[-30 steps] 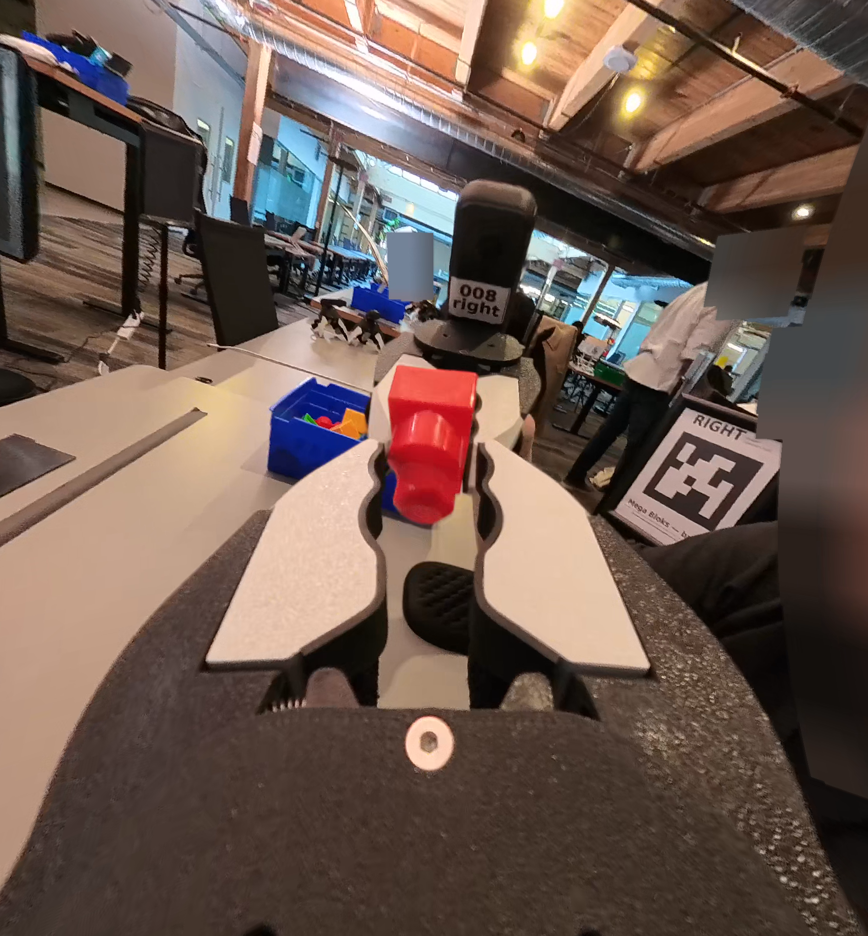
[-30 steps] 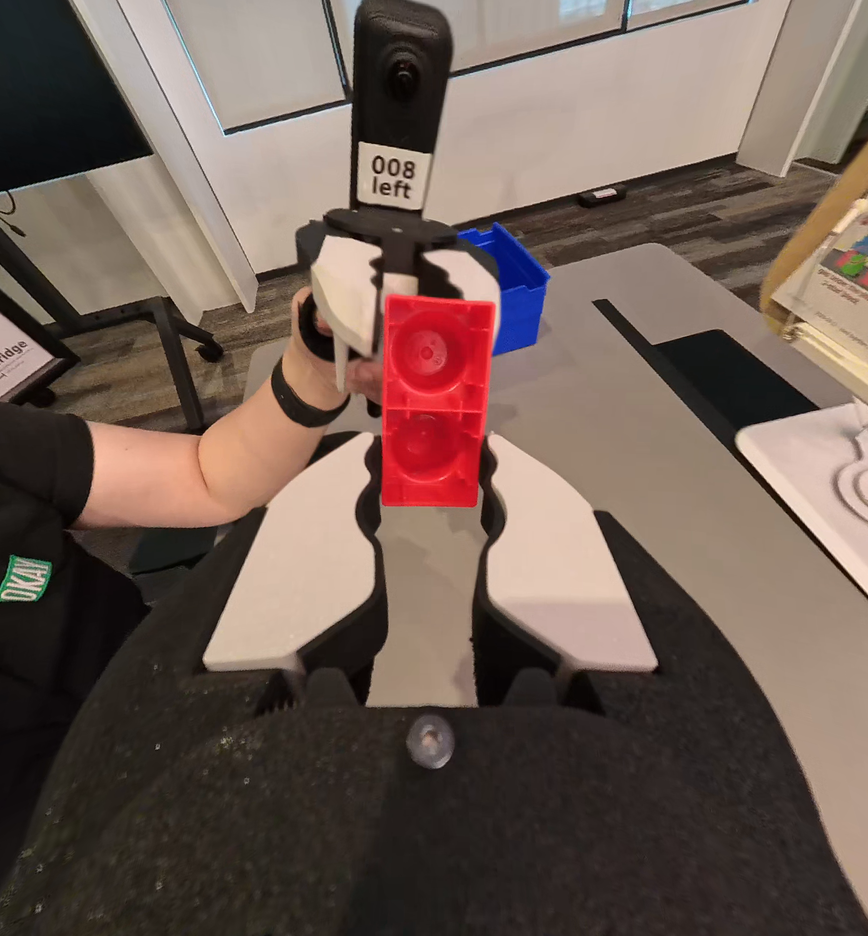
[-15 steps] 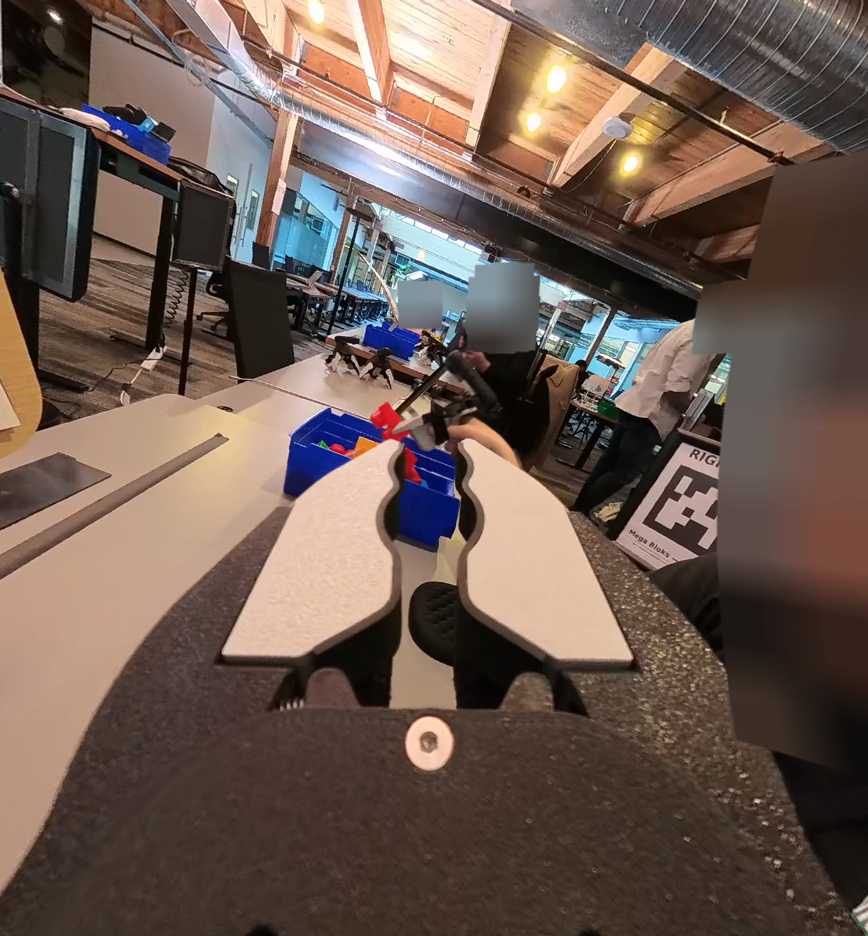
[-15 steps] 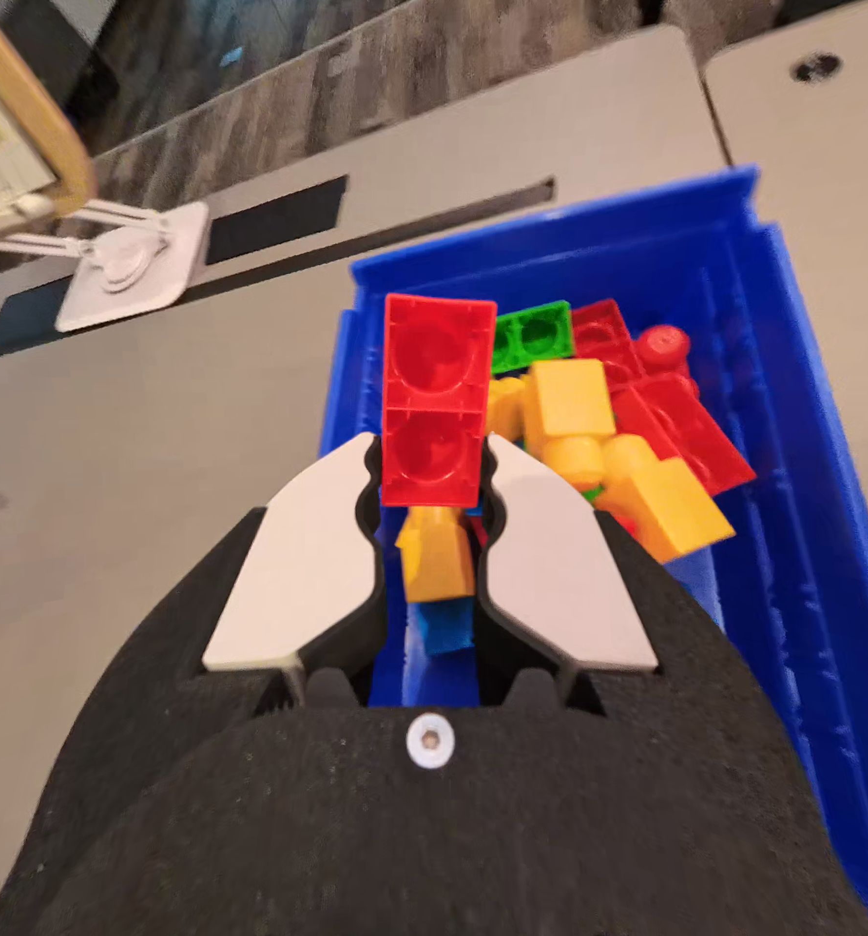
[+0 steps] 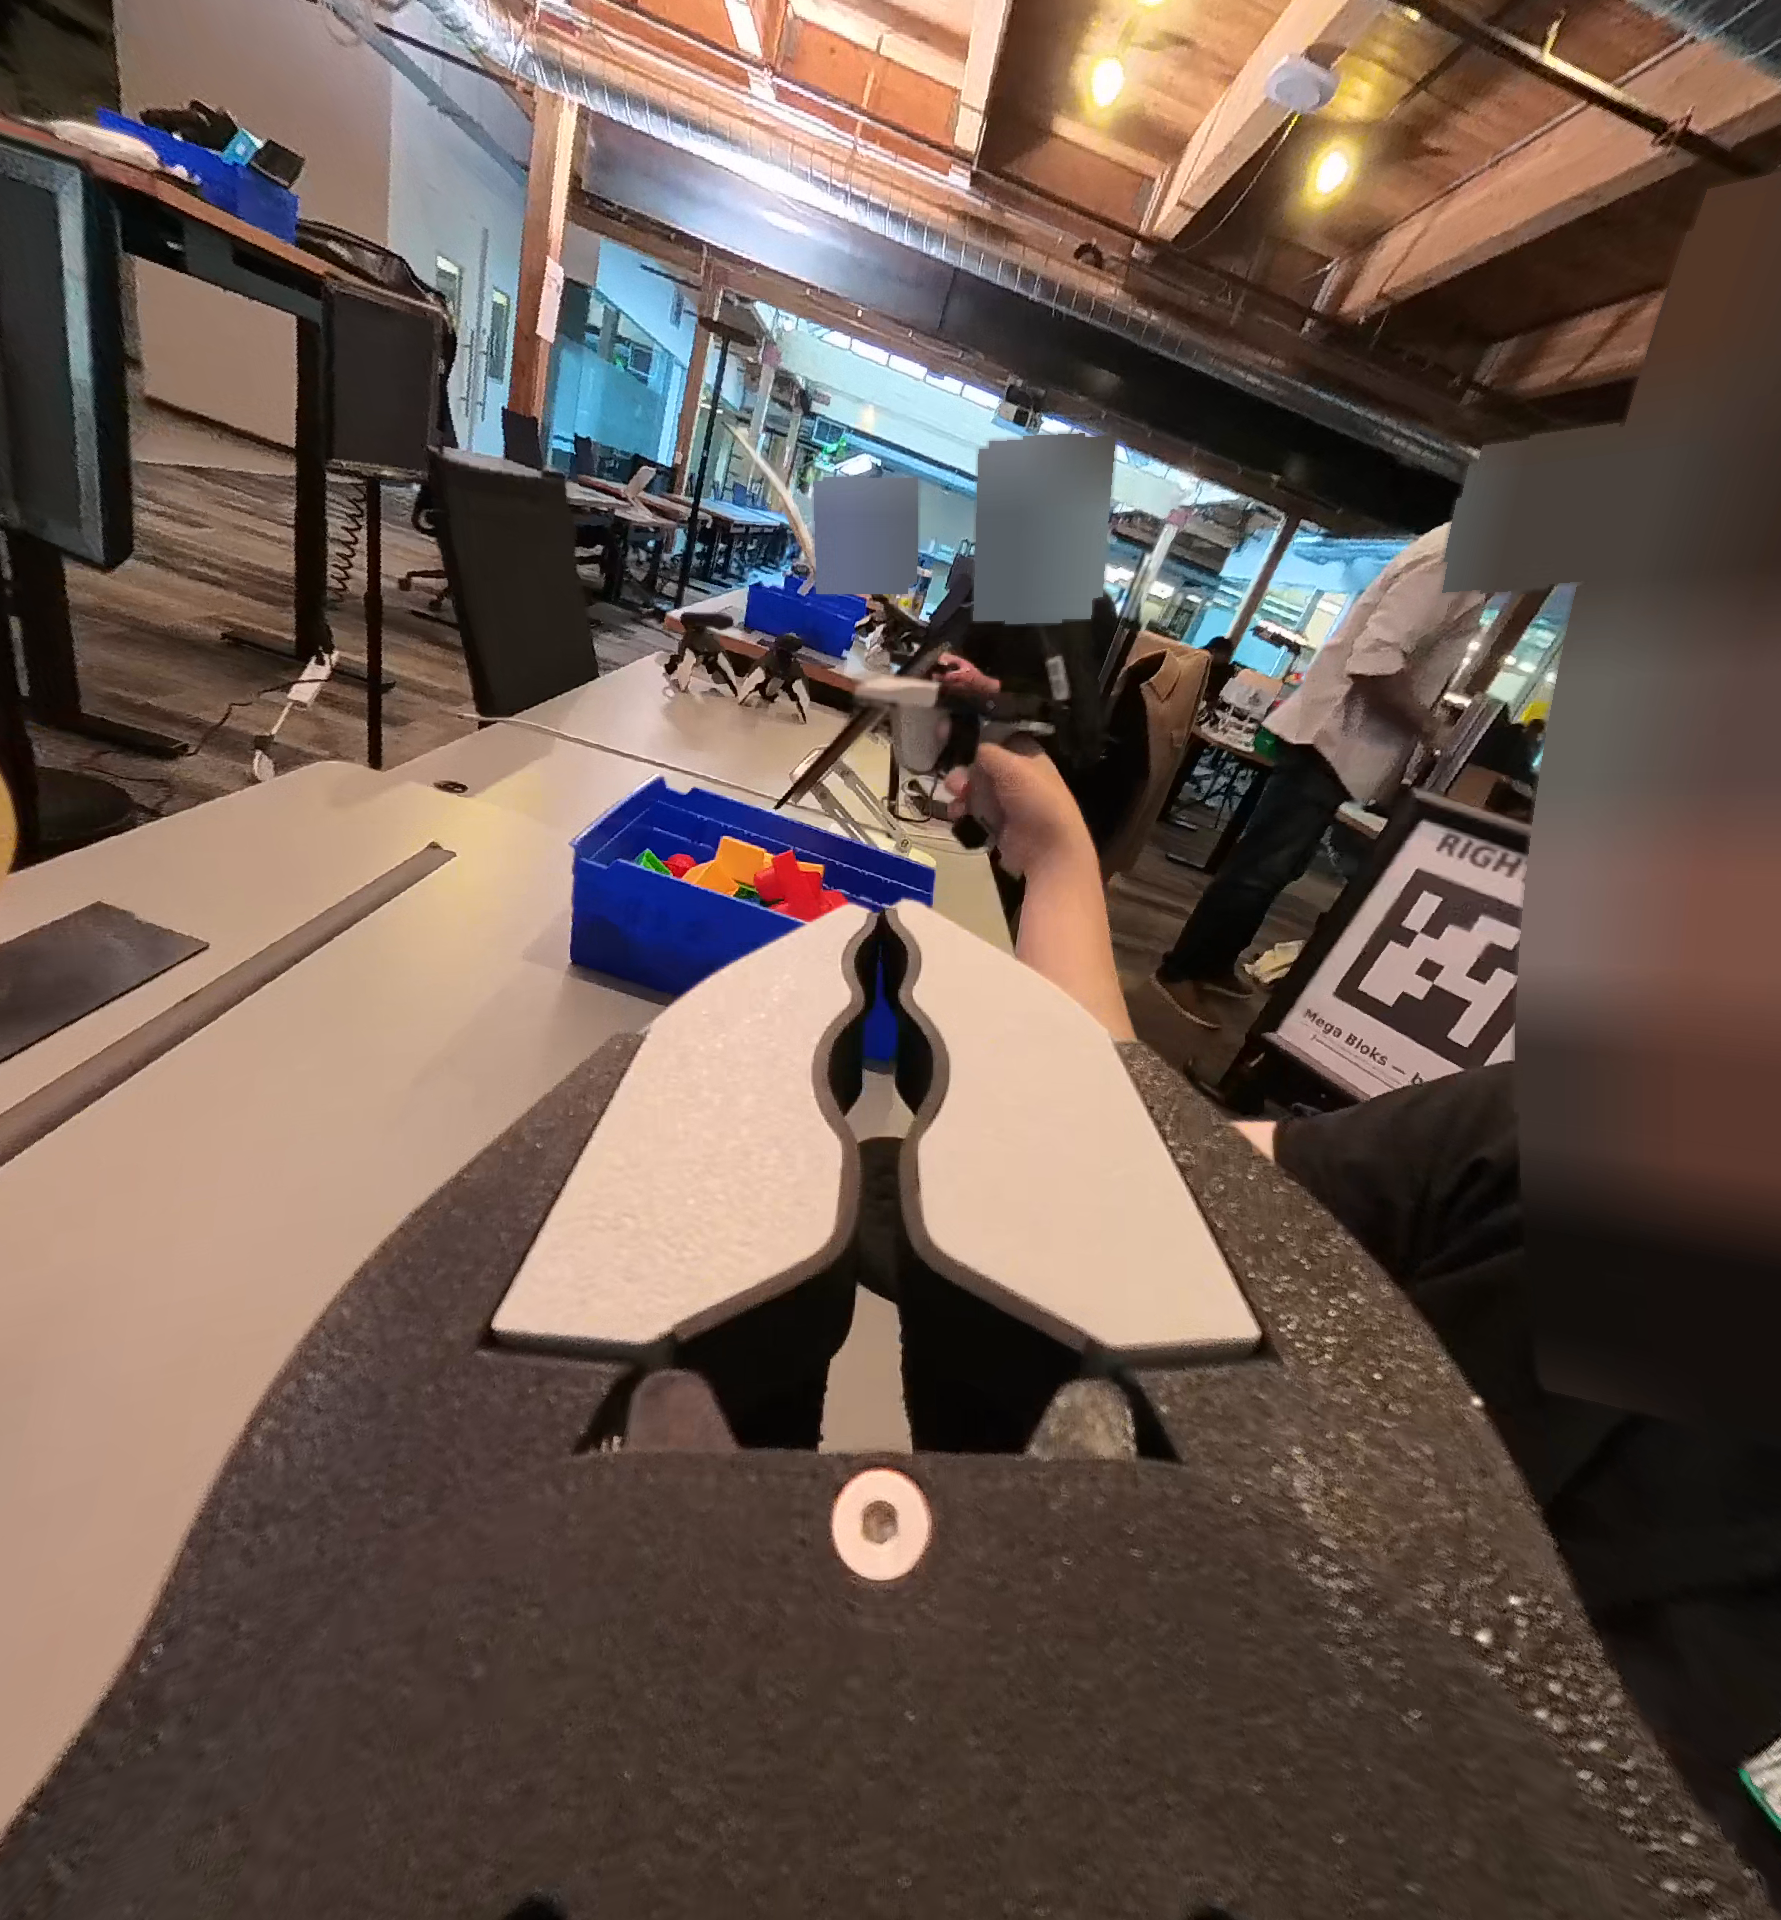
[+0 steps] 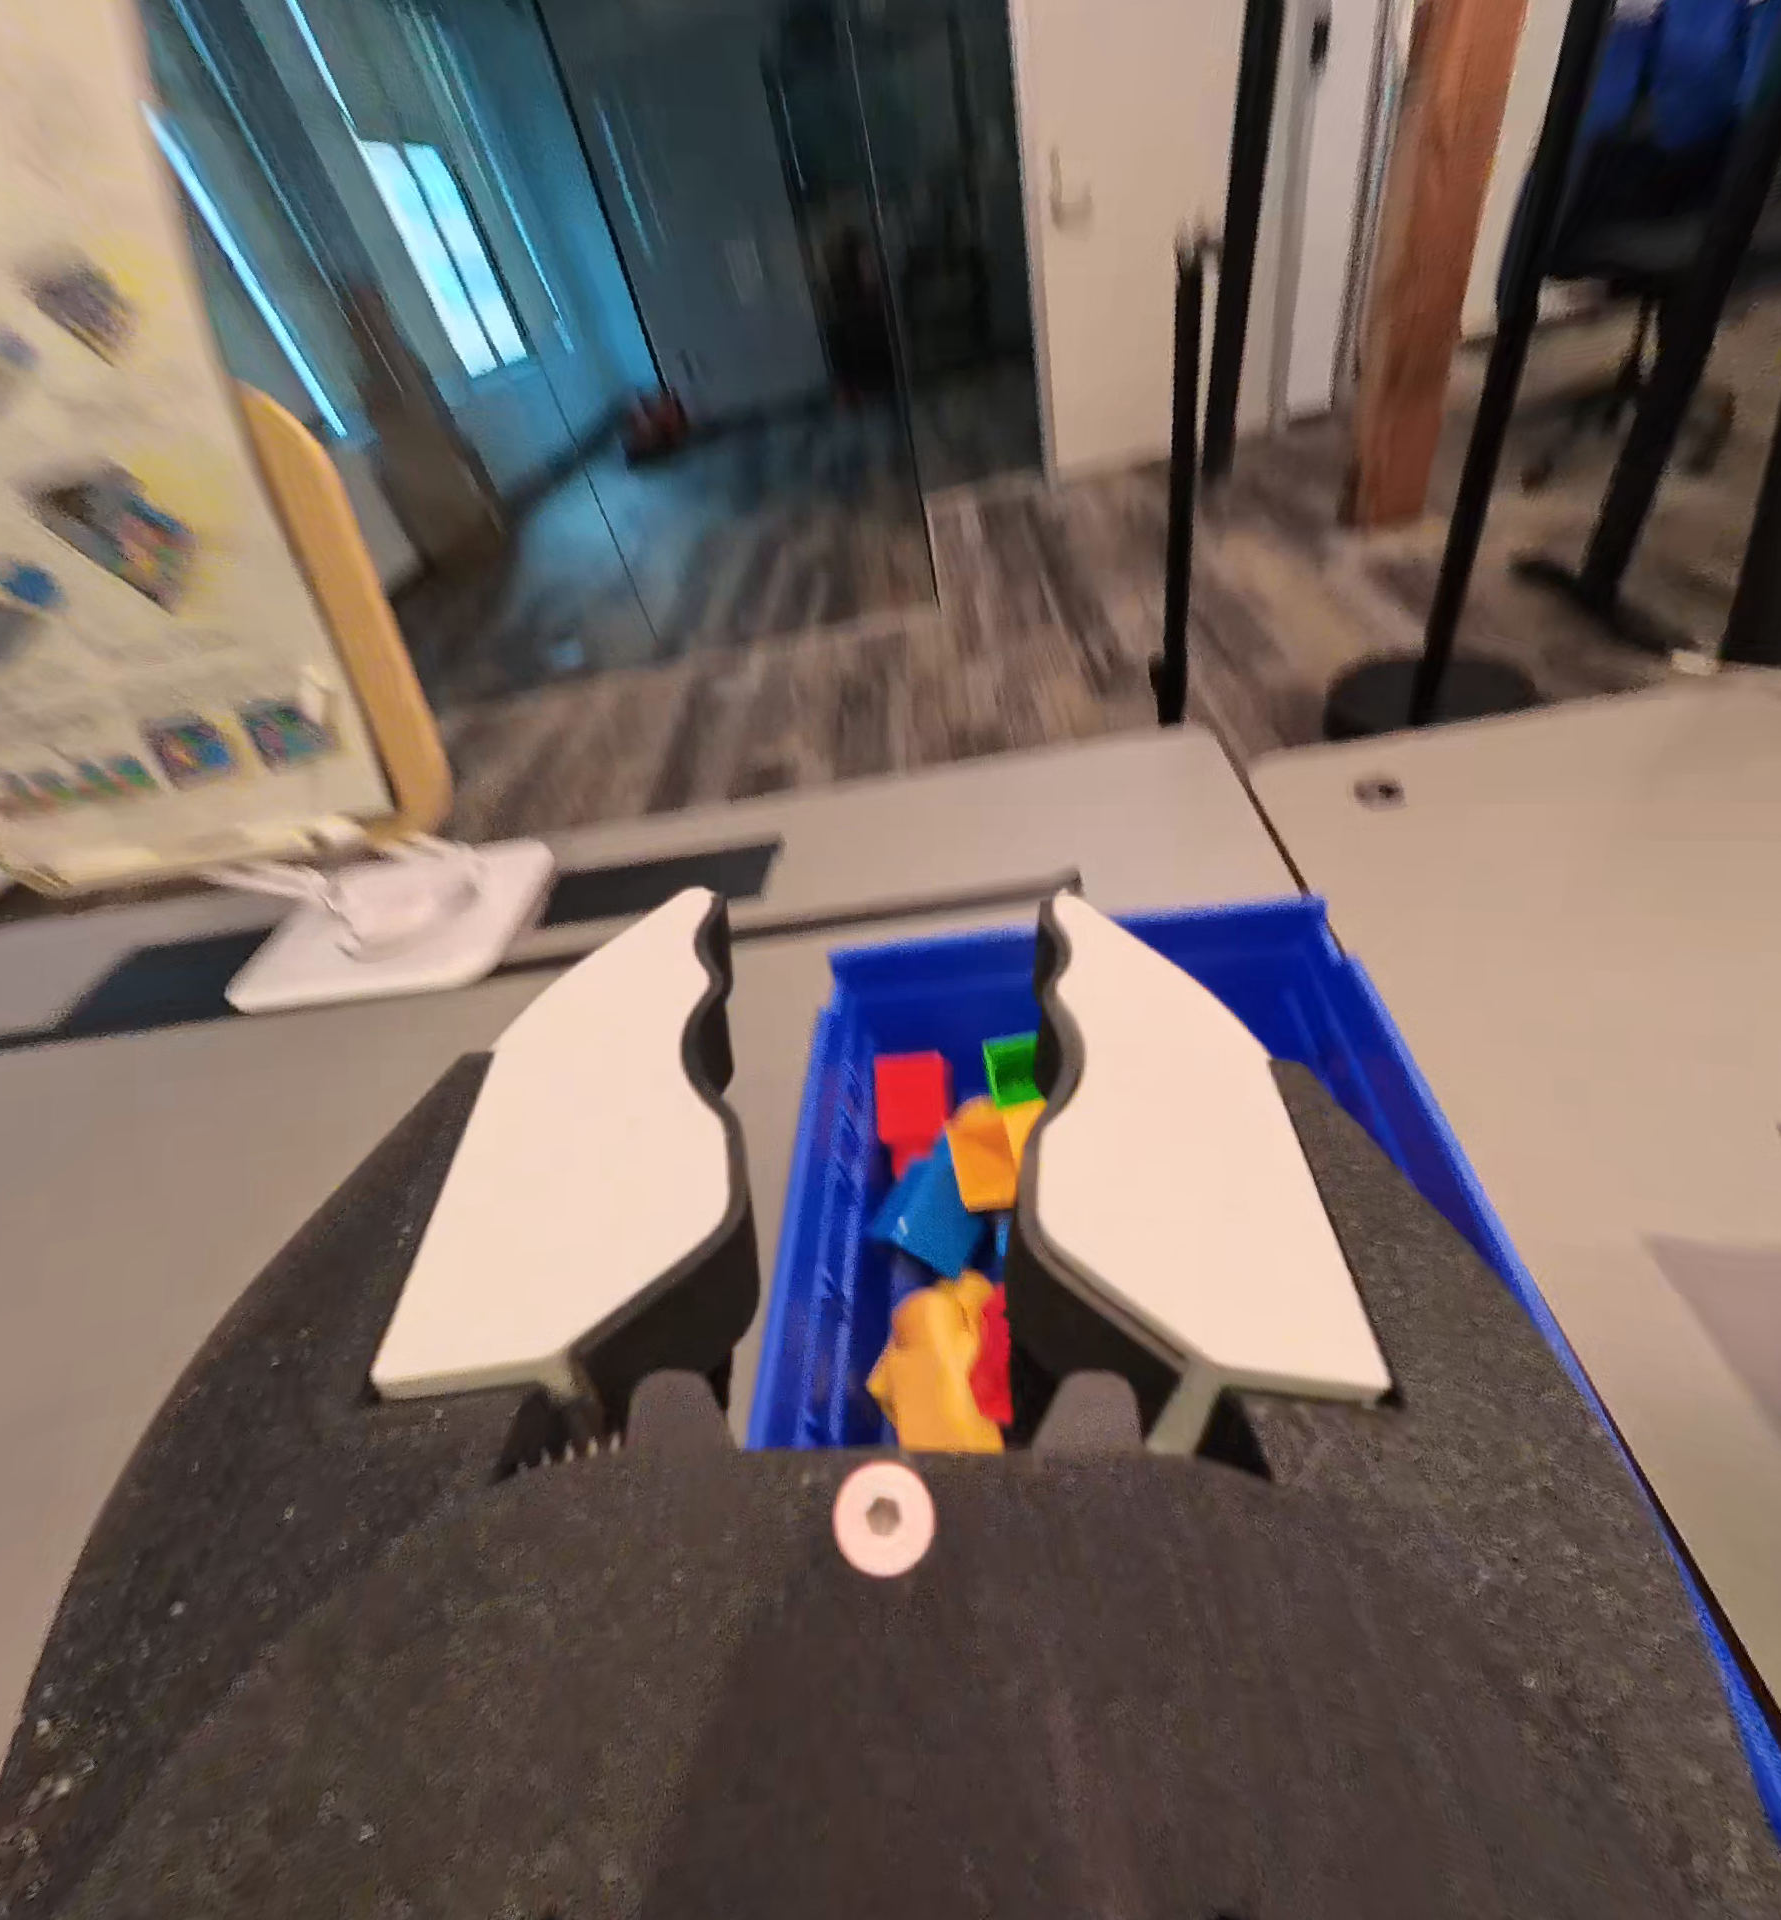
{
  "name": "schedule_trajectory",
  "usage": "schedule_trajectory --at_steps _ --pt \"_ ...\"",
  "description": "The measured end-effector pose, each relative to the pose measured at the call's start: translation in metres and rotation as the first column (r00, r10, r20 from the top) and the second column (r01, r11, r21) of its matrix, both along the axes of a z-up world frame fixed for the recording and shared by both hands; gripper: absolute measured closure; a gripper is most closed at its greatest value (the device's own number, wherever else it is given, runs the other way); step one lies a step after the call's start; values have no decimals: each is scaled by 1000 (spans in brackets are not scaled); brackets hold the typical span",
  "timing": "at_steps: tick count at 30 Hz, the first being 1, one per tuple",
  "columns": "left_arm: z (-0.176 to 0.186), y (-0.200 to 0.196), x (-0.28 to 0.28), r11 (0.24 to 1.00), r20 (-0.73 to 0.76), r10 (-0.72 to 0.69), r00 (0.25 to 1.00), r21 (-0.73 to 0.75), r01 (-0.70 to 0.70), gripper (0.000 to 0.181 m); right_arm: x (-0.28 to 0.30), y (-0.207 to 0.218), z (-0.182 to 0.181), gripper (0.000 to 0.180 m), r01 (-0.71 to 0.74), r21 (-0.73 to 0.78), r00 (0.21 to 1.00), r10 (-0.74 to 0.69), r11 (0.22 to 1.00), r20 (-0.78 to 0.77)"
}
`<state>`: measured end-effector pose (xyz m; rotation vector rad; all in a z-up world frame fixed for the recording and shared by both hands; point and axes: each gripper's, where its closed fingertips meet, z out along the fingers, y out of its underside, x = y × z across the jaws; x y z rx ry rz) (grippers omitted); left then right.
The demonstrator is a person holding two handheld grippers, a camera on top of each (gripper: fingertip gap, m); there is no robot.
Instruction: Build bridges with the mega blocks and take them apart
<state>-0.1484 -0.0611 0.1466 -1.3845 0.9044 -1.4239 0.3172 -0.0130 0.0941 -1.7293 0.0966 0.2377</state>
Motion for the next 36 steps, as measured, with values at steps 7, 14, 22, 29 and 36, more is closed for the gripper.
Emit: schedule_trajectory --at_steps 7,14,22,29,36 --pt "14 5 -102 861 -331 506 796 145 -487 169 0 -47 53 129 -42 276 995 66 960 -81" --pt "-24 19 -400 339 -635 771 48 345 -875 148 -6 -33 41 128 -104 230 988 127 968 -90" --pt "-164 2 -534 231 -875 469 124 -14 -973 139 -32 -8 24 129 -112 83 994 110 990 26" --pt "-231 -8 -528 222 -950 232 211 -160 -962 141 -30 -10 21 129 -73 34 996 71 997 59" --pt "-265 -11 -525 176 -991 48 126 -115 -978 173 -19 -25 8 129 -46 -21 998 47 999 40"
